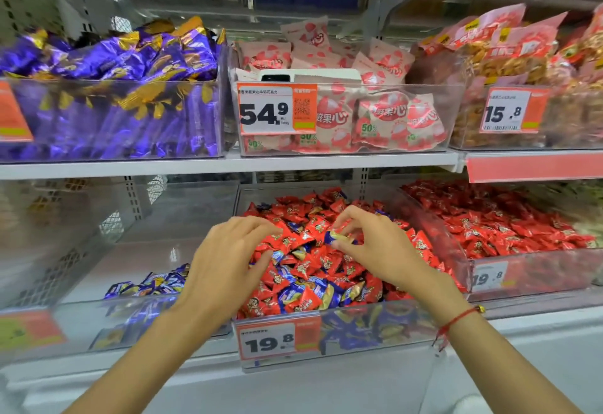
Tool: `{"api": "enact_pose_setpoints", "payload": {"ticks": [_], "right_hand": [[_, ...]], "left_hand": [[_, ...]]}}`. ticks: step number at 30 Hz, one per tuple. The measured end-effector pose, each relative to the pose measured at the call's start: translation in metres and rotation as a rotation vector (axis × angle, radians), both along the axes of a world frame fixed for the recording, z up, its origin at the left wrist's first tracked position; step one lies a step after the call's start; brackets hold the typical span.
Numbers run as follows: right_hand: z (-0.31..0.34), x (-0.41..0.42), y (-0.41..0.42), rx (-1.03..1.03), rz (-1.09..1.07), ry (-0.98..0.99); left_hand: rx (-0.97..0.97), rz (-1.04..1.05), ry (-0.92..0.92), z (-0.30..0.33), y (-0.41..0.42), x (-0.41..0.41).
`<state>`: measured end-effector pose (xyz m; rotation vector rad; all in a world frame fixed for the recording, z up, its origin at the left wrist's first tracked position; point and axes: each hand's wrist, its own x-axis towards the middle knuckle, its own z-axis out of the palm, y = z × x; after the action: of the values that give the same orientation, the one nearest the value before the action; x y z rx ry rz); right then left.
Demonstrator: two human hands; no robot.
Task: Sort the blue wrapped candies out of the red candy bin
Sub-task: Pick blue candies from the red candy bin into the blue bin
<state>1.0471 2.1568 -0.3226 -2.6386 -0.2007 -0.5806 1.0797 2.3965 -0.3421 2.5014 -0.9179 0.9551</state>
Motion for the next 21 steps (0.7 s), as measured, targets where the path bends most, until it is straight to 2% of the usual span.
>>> {"api": "enact_pose_setpoints", "payload": {"ticks": [4,8,12,14,15,19,21], "right_hand": [[-0.001,-0.001,0.030,0.046,0.183,0.158],[-0.014,0.015,0.058,-0.135,0.214,0.241],[-0.001,0.025,0.062,-0.147,0.329,0.726],[0.009,0.026,0.062,-0.141,0.338,0.837],[0.009,0.026,0.064,-0.151,0.320,0.808],[-0.009,0.037,0.075,-0.315,0.275,0.456],[-0.010,0.041,0.068,-0.288,0.253,0.338]], "left_hand": [[-0.098,0.064,0.062,-0.025,0.028,-0.016],[-0.131,0.130,0.186,-0.042,0.038,-0.024],[-0.132,0.119,0.255,-0.043,0.039,-0.026],[-0.139,0.119,0.264,-0.040,0.038,-0.027],[-0.141,0.121,0.278,-0.039,0.038,-0.027],[-0.130,0.129,0.299,-0.037,0.037,-0.030],[-0.123,0.133,0.308,-0.036,0.039,-0.031]]}}
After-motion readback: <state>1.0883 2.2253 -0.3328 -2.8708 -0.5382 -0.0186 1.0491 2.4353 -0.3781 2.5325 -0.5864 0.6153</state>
